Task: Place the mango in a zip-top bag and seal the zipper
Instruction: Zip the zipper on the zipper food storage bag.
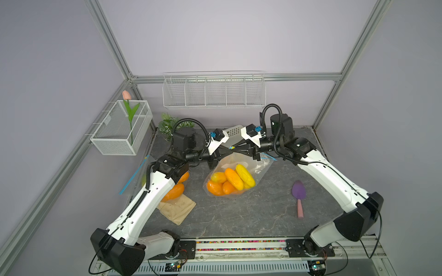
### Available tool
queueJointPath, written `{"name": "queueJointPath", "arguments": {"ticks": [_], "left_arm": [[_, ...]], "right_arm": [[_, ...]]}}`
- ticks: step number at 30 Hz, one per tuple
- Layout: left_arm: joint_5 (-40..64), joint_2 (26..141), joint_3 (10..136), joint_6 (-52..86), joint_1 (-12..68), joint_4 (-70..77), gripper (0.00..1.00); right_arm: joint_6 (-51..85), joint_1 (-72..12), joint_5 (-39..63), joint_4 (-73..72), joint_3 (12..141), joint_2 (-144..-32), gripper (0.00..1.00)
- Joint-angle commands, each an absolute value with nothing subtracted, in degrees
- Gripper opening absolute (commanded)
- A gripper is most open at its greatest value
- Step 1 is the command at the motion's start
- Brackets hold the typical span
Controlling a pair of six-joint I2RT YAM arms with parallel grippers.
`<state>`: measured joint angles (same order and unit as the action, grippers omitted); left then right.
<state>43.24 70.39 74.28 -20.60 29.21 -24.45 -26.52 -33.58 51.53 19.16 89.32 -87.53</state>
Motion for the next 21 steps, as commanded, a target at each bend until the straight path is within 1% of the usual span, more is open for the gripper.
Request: {"name": "queueJointPath", "arguments": {"ticks": [1,5,11,16,21], "left_arm": [[44.1,69.5,74.6,-21.3,29.3,-22.4,0.0],[41.7,68.5,73.8,-20.4,29.3,-21.3,0.0],[33.8,66.0,70.7,-15.3,29.0,-14.9,0.0],[29.7,64.7,68.7,-13.4,28.8,-11.7,0.0],[22.3,63.5,67.2,-10.3,28.0,-9.5,0.0]], "right_arm": [[-24.3,-32.8,50.7,15.0,87.0,-85.7,0.13],[-24.2,-31.6,48.8,16.0,85.6,-84.8,0.12],[-22.1,-28.4,46.5,16.9,81.9,-82.4,0.13],[-20.6,-25.8,44.1,18.9,78.8,-80.3,0.13],[-18.5,-22.6,41.2,18.0,72.6,-76.1,0.13]]}}
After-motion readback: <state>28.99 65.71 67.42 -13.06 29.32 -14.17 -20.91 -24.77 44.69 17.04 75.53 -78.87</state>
